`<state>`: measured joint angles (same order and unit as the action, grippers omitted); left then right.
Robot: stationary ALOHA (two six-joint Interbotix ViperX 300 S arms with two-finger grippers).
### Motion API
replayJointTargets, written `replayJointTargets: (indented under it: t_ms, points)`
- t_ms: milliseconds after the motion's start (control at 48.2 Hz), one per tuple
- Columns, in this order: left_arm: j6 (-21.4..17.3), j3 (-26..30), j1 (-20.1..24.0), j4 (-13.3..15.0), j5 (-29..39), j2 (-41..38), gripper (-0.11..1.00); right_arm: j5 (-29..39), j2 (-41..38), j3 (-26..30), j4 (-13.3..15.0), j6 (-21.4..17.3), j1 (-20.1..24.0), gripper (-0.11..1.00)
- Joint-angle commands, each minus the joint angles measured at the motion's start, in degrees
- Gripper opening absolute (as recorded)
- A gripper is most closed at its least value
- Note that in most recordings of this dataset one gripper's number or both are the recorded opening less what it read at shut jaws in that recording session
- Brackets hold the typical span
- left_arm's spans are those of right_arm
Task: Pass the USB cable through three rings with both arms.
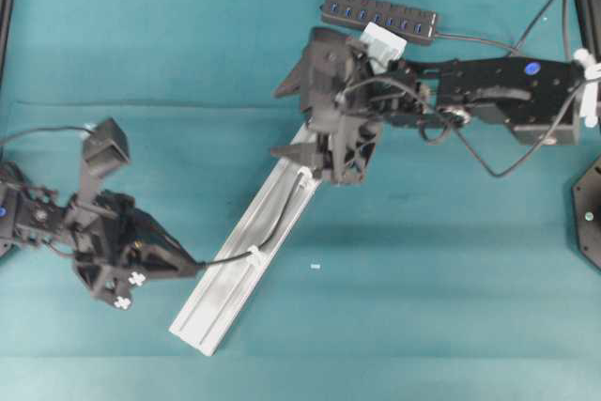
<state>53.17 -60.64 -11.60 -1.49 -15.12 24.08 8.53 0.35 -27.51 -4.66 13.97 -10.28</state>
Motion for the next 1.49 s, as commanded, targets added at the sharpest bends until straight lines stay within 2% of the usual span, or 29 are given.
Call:
replayJointTargets:
  t_ms: [0,290,498,1037,1120,1286,1390,1473]
  points:
    - [-0.4,0.6,0.4,-0.2,-0.4,7.2,0.1,-0.5,1.0,0.4,0.0,-0.9,-0.1,0.93]
    - [-1.8,-0.9,1.4,-0.2,2.3,12.3,0.1,-0.7,1.0,0.3,0.0,-0.9,-0.5,0.93]
    - [-1.8,-0.6,1.4,-0.1,5.8,12.0,0.1,-0.8,1.0,0.2,0.0,-1.0,-0.5,0.93]
    - [-1.9,-0.2,1.4,-0.2,6.1,7.7,0.1,-1.4,1.0,0.2,0.0,-1.1,-0.6,0.93]
    - [-1.9,-0.2,1.4,-0.2,6.1,7.7,0.21,-1.4,1.0,0.2,0.0,-1.1,-0.6,0.93]
    - [-1.8,-0.1,1.5,-0.1,6.8,7.6,0.69,-1.4,1.0,0.2,0.0,-1.2,-0.6,0.93]
    - [-1.9,0.2,2.1,-0.2,6.7,7.6,0.93,-1.4,1.1,0.2,0.0,-2.8,-0.6,0.93]
    - [-2.6,0.4,2.8,-0.2,6.7,7.7,0.97,-1.4,1.0,0.2,0.0,-4.7,-0.6,0.93]
